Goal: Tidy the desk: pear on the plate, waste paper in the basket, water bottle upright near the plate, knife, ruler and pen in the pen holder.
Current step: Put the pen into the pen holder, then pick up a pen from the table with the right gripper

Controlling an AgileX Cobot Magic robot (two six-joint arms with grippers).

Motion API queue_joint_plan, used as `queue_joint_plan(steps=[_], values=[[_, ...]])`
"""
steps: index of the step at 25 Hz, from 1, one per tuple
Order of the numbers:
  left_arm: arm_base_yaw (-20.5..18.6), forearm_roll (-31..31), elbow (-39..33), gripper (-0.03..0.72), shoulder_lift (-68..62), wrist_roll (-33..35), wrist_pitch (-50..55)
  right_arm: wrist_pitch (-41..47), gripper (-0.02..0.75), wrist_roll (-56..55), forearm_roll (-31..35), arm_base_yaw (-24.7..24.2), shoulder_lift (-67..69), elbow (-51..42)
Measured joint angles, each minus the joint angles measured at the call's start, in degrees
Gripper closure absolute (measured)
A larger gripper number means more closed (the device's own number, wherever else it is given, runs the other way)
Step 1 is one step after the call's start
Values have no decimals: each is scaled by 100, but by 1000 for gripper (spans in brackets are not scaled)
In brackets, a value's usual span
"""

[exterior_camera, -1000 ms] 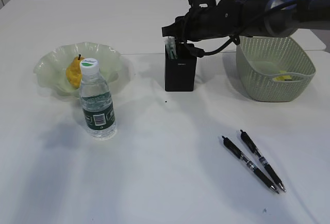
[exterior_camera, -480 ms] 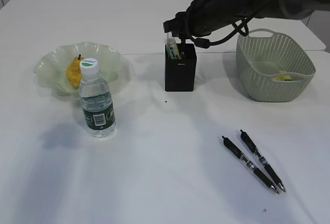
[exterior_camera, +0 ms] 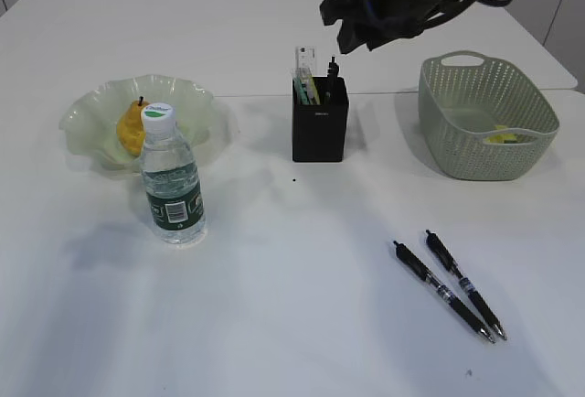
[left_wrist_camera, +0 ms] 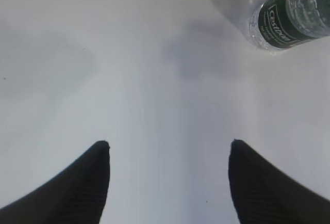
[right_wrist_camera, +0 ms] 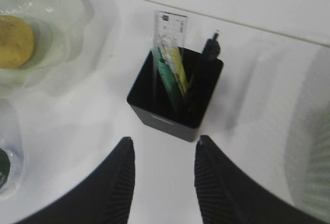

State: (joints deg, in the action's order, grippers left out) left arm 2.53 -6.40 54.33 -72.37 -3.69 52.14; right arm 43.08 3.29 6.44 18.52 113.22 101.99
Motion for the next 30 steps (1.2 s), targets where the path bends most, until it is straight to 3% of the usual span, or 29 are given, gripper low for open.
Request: queue_joint_plan(steps=[6,11,19,23,30], values=[[0,0,0,178,0,0,35,1303,442,-329,-1024,0,-585,2],[0,0,0,178,0,0,50,2253,442,-378,-1457,0,-777,-105],[0,0,0,178,0,0,240,2336,442,-94,-1458,0,-1114,-1767],[0,0,0,178,0,0,312,1975,442,-46,-1458,0,-1126,-2539],[0,0,0,178,0,0,444,1535,442,-33,-1278,-241,-1027,-3035]])
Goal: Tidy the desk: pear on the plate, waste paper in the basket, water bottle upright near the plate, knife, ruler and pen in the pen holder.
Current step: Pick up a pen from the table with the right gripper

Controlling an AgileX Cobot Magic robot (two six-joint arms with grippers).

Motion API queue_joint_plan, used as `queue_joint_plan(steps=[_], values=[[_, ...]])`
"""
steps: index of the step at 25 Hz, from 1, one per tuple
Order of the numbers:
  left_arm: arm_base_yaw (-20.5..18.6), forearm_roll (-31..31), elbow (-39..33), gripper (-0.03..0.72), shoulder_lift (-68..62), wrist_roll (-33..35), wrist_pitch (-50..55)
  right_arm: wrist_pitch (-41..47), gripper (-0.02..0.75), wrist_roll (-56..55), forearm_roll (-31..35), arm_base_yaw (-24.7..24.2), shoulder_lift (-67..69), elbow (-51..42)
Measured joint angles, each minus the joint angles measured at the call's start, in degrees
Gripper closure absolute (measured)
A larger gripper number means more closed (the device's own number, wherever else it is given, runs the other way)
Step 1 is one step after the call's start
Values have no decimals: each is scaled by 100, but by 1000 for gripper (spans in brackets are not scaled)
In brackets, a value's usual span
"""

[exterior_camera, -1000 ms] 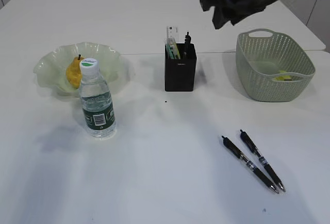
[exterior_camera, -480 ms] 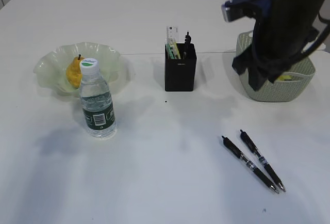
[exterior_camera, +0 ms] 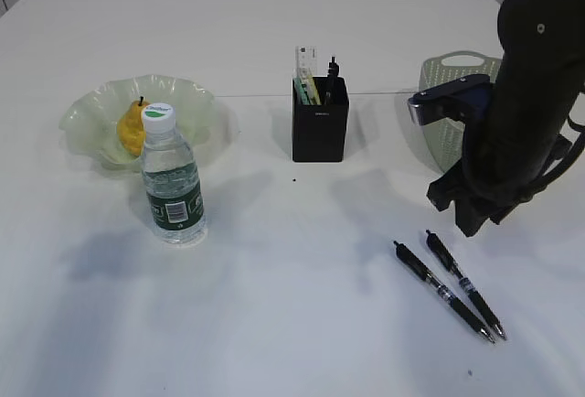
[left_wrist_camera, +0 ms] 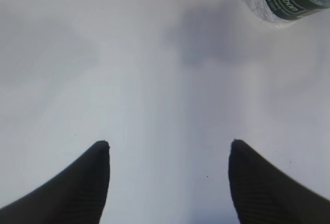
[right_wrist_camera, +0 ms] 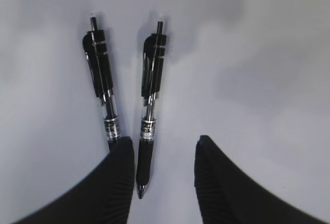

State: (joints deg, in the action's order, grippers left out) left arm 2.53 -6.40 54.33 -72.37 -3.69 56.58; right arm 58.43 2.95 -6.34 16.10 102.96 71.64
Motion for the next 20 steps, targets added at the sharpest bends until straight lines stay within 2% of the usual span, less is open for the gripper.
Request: queue_joint_plan(steps=[4,20], values=[[0,0,0,178,0,0,10,-78,442,12,261,-210,190,-13],[0,0,0,178,0,0,12,-421,442,0,567,-220,749,-17]])
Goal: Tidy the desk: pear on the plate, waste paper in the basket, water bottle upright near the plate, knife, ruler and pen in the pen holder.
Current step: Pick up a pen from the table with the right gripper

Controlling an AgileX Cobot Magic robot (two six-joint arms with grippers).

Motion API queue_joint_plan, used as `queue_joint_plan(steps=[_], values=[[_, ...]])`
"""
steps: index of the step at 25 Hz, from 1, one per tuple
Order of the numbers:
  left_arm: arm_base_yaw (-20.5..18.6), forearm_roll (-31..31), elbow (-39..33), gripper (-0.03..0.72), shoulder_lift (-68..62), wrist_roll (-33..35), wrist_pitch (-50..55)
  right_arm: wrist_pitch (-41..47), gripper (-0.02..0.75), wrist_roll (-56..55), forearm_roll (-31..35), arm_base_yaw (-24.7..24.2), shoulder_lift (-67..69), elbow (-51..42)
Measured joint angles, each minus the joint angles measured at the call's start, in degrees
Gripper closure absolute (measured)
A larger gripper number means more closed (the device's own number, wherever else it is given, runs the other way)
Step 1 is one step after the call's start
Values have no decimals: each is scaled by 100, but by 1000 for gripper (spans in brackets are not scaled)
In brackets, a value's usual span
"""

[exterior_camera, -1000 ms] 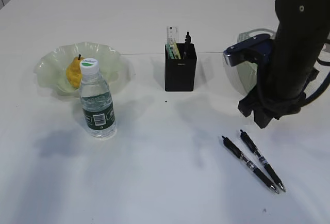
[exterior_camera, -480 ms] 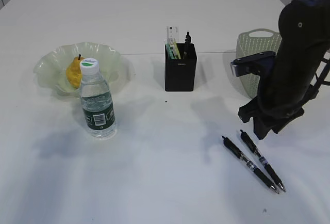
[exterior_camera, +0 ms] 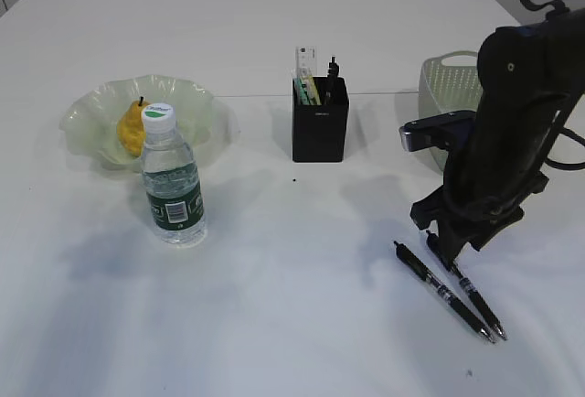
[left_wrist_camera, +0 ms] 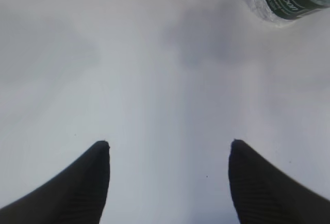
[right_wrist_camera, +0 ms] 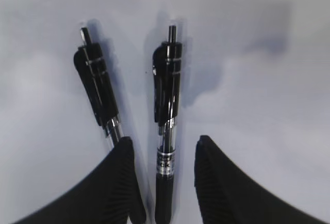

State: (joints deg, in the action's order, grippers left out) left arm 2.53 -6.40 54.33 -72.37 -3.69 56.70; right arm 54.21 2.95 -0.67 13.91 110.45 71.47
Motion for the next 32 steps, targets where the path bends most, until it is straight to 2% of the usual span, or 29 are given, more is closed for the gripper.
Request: queue_joint_plan(steps=[32], values=[[0,0,0,178,0,0,-277,-531,442,-132,17,0,482,0]])
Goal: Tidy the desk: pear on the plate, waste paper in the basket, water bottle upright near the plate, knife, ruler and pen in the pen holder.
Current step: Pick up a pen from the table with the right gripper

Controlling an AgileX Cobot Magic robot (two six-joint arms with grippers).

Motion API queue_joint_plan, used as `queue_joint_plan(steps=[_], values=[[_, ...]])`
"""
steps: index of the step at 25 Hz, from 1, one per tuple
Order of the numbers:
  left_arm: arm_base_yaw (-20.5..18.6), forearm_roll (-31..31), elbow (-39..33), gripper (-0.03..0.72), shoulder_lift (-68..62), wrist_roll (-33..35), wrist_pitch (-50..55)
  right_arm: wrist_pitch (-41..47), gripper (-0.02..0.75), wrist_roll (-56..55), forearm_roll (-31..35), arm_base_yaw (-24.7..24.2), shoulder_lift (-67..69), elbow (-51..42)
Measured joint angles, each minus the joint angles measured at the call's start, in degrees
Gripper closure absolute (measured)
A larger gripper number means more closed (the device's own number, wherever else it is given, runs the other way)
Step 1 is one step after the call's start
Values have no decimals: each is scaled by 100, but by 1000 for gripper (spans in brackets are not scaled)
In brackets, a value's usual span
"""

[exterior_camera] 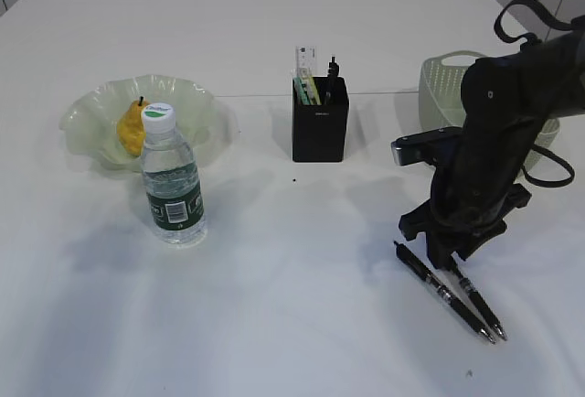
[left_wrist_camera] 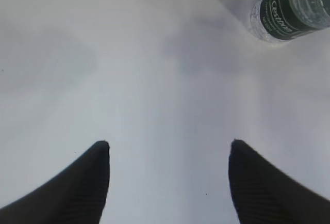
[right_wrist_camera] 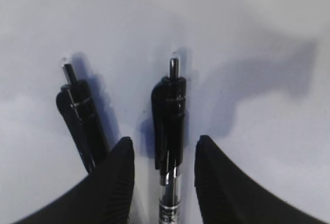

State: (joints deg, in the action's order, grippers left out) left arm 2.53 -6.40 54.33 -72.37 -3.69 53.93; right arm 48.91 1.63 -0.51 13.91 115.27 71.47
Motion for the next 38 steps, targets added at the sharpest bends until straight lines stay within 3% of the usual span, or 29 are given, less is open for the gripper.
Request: queue_joint_plan(steps=[13,20,27,38], values=[[0,0,0,178,0,0,-38,-29,449,0,9,0,159,0],[0,0,0,178,0,0,-51,-29,598,0,9,0,183,25],[0,0,0,178,0,0,-51,46,613,0,9,0,195,117],[0,0,0,178,0,0,-55,428,614,78,446,0,-186,1930]])
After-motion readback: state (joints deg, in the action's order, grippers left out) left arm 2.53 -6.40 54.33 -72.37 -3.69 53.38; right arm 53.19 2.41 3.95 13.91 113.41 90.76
